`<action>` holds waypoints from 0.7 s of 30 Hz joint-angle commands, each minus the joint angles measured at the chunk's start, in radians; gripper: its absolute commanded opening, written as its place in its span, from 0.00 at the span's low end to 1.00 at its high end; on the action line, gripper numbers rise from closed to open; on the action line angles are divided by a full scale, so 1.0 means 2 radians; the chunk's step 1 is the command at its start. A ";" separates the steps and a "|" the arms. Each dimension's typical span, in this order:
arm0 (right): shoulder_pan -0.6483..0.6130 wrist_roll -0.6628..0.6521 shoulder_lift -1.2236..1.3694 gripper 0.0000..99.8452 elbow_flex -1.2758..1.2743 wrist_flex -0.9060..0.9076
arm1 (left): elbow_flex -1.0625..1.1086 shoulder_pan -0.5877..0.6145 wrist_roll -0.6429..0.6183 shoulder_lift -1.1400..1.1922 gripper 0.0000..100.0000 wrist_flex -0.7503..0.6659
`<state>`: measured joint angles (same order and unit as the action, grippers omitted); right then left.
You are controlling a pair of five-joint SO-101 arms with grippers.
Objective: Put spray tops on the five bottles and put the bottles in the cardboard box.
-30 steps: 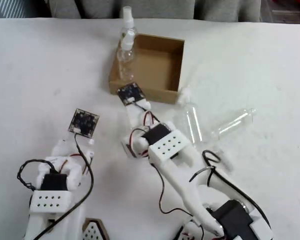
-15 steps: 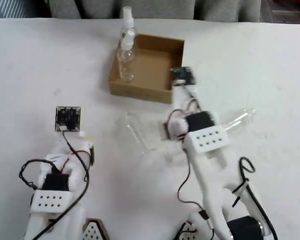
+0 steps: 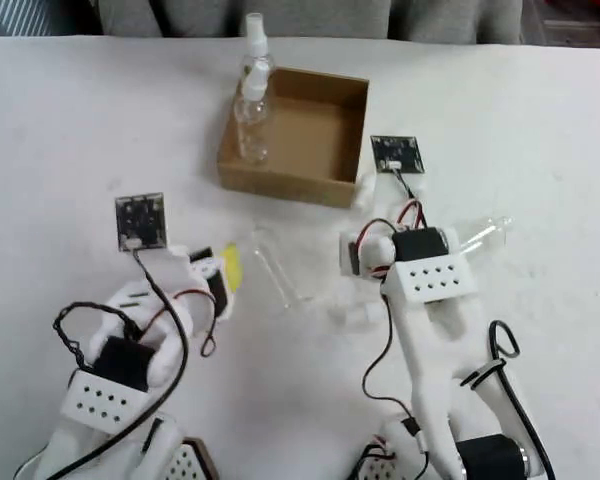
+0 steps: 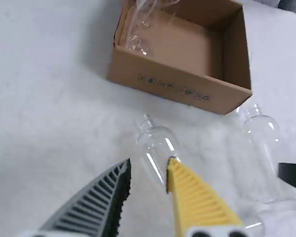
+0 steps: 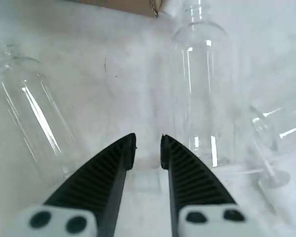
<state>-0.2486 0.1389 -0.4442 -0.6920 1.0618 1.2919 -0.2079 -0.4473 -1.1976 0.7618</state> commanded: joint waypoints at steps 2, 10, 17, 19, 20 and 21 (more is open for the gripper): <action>0.008 -0.002 -0.016 0.06 0.002 -0.013 | -0.121 -0.040 -0.038 0.057 0.15 0.071; 0.008 -0.002 -0.015 0.06 0.002 -0.013 | -0.197 -0.044 -0.121 0.205 0.15 0.073; 0.008 -0.002 -0.015 0.06 -0.008 -0.033 | -0.228 -0.043 -0.191 0.286 0.16 0.070; 0.008 -0.002 -0.015 0.06 -0.018 -0.051 | -0.238 -0.043 -0.192 0.310 0.16 0.065; 0.008 -0.004 -0.015 0.06 -0.021 -0.056 | -0.244 -0.043 -0.192 0.322 0.16 0.065; 0.008 -0.014 -0.015 0.06 -0.022 -0.058 | -0.251 -0.043 -0.192 0.333 0.17 0.066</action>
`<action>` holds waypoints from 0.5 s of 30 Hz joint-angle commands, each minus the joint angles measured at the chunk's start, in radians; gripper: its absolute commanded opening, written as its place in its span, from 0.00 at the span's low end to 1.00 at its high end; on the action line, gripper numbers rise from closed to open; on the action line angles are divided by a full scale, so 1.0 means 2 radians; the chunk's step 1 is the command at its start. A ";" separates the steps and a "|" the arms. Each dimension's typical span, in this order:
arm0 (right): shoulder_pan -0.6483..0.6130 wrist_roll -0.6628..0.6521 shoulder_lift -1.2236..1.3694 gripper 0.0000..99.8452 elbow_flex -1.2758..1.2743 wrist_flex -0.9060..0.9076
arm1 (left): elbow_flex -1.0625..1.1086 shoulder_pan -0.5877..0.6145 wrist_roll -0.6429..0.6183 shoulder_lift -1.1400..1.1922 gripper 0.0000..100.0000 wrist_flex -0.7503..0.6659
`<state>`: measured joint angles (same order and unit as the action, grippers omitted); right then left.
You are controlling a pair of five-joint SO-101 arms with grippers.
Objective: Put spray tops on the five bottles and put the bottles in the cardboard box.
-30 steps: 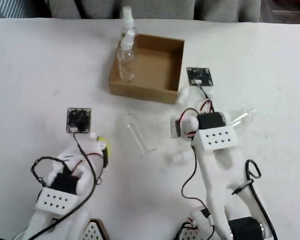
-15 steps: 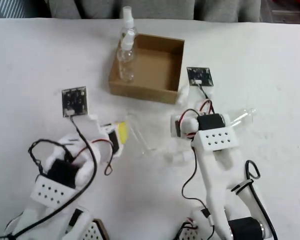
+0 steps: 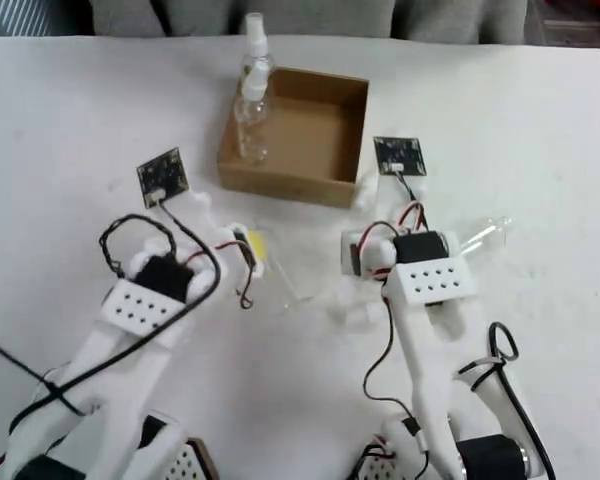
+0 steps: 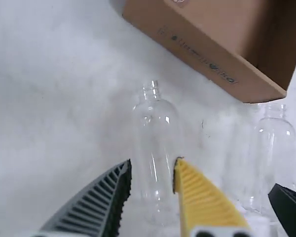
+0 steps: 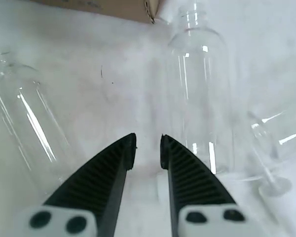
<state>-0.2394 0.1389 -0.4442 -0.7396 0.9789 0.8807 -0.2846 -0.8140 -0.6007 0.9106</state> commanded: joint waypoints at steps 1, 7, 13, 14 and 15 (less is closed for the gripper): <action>0.003 -0.021 -0.015 0.06 0.002 -0.016 | -0.052 -0.005 -0.009 0.047 0.20 -0.008; 0.003 -0.027 -0.015 0.06 0.002 -0.017 | -0.089 -0.003 -0.010 0.113 0.29 -0.006; 0.003 -0.029 -0.015 0.06 0.002 -0.017 | -0.137 0.010 -0.036 0.192 0.27 -0.005; 0.003 -0.029 -0.015 0.06 0.002 -0.017 | -0.146 0.013 -0.036 0.207 0.27 -0.005; 0.003 -0.029 -0.015 0.06 0.002 -0.017 | -0.153 0.016 -0.036 0.219 0.27 -0.005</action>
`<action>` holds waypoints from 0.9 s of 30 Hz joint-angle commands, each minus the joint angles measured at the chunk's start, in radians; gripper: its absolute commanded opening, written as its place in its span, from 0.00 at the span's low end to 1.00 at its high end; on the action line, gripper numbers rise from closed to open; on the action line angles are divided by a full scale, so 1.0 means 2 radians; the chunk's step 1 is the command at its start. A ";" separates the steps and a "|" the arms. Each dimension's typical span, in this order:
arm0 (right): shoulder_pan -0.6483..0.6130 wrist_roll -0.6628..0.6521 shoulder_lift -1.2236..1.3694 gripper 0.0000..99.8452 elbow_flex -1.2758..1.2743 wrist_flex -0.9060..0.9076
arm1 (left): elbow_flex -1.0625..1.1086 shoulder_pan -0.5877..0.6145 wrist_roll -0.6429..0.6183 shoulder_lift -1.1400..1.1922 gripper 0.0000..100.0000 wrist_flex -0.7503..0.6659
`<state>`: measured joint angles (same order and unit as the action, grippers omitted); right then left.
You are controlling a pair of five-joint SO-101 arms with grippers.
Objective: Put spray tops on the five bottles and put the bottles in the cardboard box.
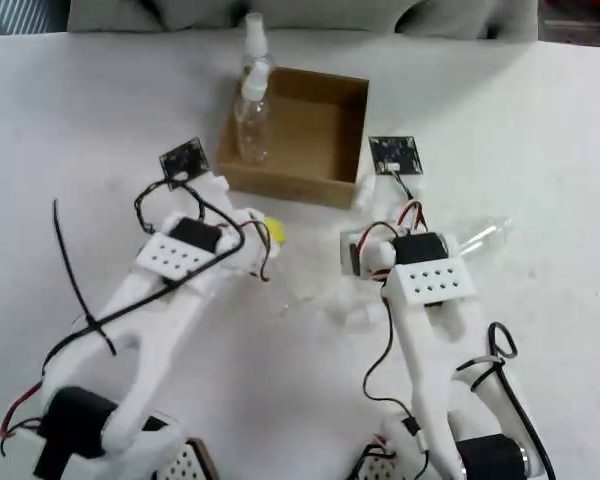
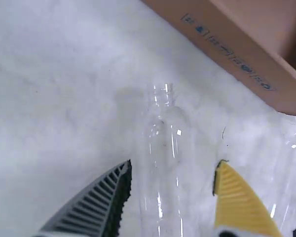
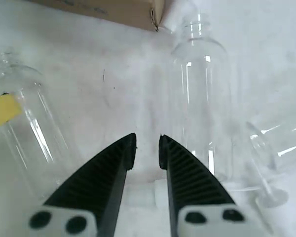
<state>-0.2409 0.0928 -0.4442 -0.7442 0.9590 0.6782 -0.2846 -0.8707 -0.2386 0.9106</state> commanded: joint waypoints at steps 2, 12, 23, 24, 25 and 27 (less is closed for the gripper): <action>0.004 -0.006 -0.015 0.06 0.004 -0.007 | -0.065 0.022 -0.008 0.057 0.27 -0.005; 0.004 -0.007 -0.015 0.06 0.004 -0.007 | -0.110 0.037 -0.009 0.133 0.27 -0.005; 0.004 -0.007 -0.015 0.06 0.004 -0.007 | -0.120 0.037 -0.010 0.163 0.27 -0.005; 0.004 -0.007 -0.015 0.06 0.004 -0.007 | -0.120 0.037 -0.010 0.163 0.27 -0.005; 0.004 -0.007 -0.015 0.06 0.004 -0.007 | -0.120 0.037 -0.010 0.163 0.27 -0.005; 0.004 -0.007 -0.015 0.06 0.004 -0.007 | -0.120 0.038 -0.010 0.163 0.27 -0.005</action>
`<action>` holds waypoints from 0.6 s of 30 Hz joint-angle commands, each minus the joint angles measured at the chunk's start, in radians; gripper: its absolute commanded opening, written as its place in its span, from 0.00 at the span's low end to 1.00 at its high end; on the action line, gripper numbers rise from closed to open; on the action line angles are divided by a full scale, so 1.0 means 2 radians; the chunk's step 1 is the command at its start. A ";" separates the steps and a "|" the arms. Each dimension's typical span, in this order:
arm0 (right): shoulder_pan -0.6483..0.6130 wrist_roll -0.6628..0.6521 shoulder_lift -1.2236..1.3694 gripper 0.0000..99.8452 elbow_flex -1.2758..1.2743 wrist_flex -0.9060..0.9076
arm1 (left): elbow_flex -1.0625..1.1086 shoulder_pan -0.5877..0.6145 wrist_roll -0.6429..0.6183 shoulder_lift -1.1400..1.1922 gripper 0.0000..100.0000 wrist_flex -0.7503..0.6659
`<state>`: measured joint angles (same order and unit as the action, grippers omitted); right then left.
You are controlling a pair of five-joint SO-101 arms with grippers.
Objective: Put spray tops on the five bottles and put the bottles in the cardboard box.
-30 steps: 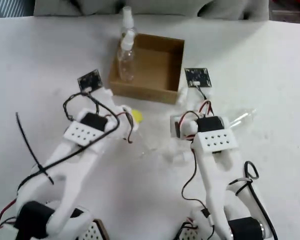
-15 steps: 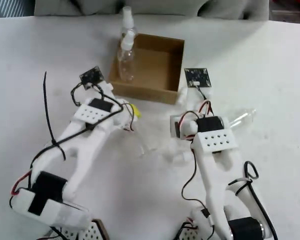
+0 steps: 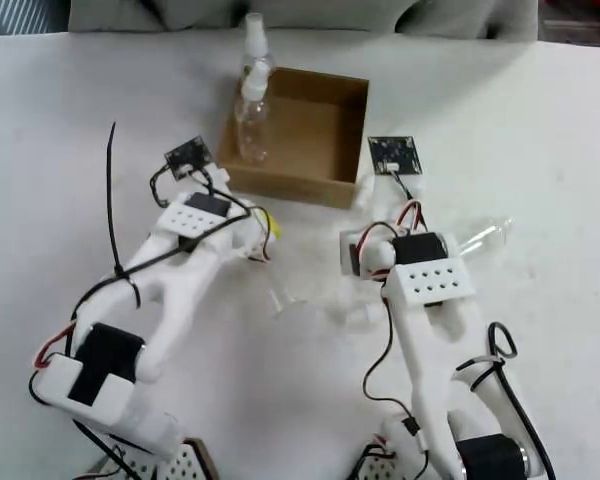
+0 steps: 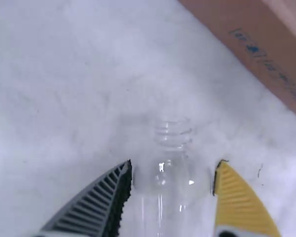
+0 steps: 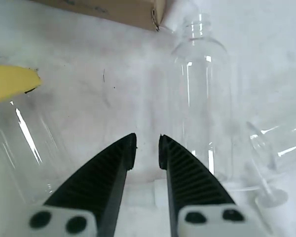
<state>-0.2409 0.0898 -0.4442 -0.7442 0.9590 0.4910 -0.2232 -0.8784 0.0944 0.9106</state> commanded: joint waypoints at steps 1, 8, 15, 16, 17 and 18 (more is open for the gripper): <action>0.004 -0.005 -0.015 0.06 0.004 -0.007 | -0.027 0.007 -0.006 -0.003 0.27 -0.005; 0.004 -0.006 -0.015 0.06 0.004 -0.007 | -0.064 0.007 -0.006 -0.003 0.27 0.051; 0.004 -0.006 -0.016 0.06 0.004 -0.007 | -0.072 0.024 -0.005 -0.001 0.27 0.049; 0.004 -0.009 -0.016 0.06 0.004 -0.007 | -0.071 0.023 -0.005 -0.001 0.27 0.048; 0.004 -0.016 -0.016 0.06 0.004 -0.007 | -0.072 0.022 -0.005 0.001 0.27 0.048; 0.004 -0.019 -0.016 0.06 0.004 -0.007 | -0.074 0.021 -0.005 0.007 0.27 0.048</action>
<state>-0.2409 0.0790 -0.4442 -0.7442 0.9590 0.4005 -0.1895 -0.8784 0.0944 1.0073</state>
